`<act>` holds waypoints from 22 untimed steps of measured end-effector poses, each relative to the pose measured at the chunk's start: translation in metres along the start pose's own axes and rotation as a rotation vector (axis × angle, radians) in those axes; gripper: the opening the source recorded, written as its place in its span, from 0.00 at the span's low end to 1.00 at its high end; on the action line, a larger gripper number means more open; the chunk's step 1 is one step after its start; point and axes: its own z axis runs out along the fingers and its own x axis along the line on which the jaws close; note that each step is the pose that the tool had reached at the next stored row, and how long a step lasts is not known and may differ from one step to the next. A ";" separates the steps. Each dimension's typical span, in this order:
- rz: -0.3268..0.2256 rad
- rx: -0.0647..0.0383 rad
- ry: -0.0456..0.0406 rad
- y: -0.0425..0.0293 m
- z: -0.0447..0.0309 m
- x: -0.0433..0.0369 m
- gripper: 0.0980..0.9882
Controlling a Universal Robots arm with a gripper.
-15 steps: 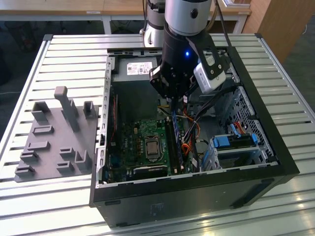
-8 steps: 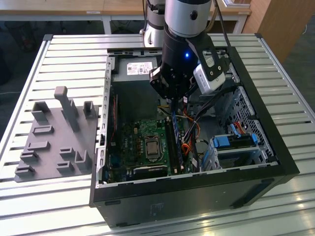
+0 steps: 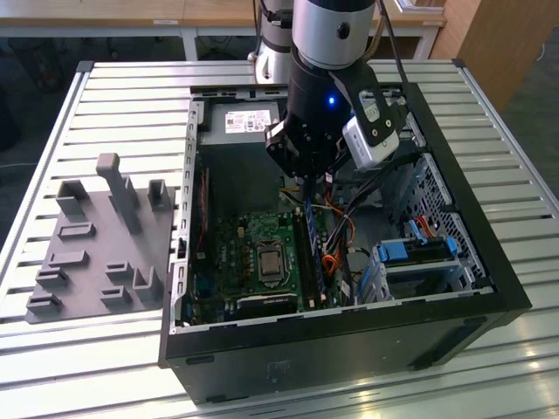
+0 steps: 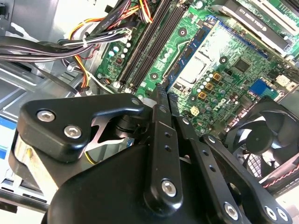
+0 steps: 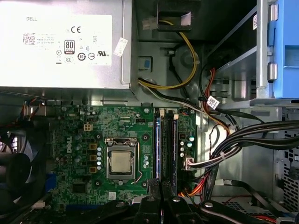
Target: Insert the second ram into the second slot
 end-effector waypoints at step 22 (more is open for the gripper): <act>0.000 0.000 0.0008 -0.0001 0.0063 0.0001 0.04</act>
